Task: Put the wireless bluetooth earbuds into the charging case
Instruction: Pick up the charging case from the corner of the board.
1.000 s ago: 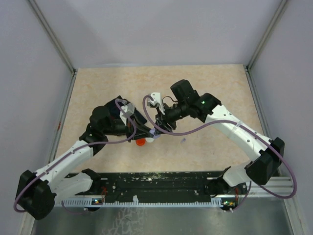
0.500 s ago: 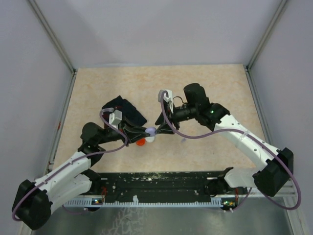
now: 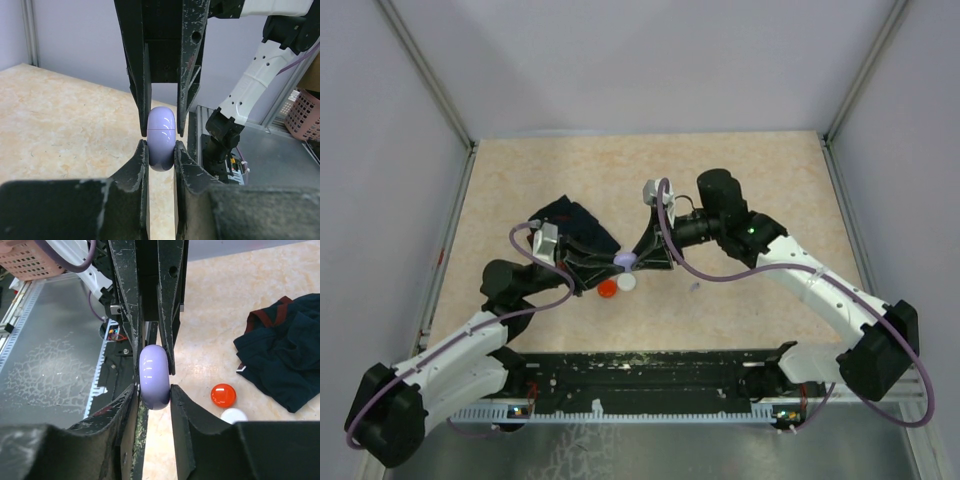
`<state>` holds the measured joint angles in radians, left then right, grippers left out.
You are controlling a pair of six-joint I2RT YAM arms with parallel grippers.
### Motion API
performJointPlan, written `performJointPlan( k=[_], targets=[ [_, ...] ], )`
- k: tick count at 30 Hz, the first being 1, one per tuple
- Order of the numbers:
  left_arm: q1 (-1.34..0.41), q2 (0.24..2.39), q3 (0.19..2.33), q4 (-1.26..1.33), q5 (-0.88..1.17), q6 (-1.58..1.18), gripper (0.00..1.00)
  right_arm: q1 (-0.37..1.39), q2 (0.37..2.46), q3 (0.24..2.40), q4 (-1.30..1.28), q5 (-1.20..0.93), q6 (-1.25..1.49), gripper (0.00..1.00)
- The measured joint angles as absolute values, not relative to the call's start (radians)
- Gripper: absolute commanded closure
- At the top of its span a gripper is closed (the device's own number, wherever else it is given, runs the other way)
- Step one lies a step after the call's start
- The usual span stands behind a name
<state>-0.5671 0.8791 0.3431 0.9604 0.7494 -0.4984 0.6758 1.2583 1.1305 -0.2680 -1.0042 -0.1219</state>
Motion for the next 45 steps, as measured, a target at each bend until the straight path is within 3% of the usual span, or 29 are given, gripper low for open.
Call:
performJointPlan(
  k=[3,7,14,19,35,41,45],
  targets=[
    [-0.567,0.882,0.343,0.974,0.749,-0.505,0.99,0.676,1.262,1.131,-0.265,-1.013,-0.118,0.85],
    [-0.567,0.882,0.342,0.963,0.752,-0.509,0.86,0.675,1.269,1.136,-0.287,-1.016,-0.149,1.0],
    [-0.568,0.881,0.367,0.86,0.775,-0.464,0.64,0.677,1.318,1.237,-0.494,-0.988,-0.268,1.0],
    [-0.568,0.882,0.393,0.774,0.811,-0.432,0.57,0.679,1.35,1.324,-0.645,-0.954,-0.363,1.0],
    [-0.581,0.933,0.416,0.701,0.889,-0.395,0.57,0.731,1.408,1.419,-0.838,-0.862,-0.465,1.0],
    [-0.59,0.945,0.428,0.696,0.891,-0.385,0.62,0.751,1.43,1.447,-0.864,-0.849,-0.473,1.0],
    [-0.59,0.948,0.429,0.691,0.891,-0.38,0.75,0.762,1.44,1.45,-0.873,-0.841,-0.479,1.0]
  ],
)
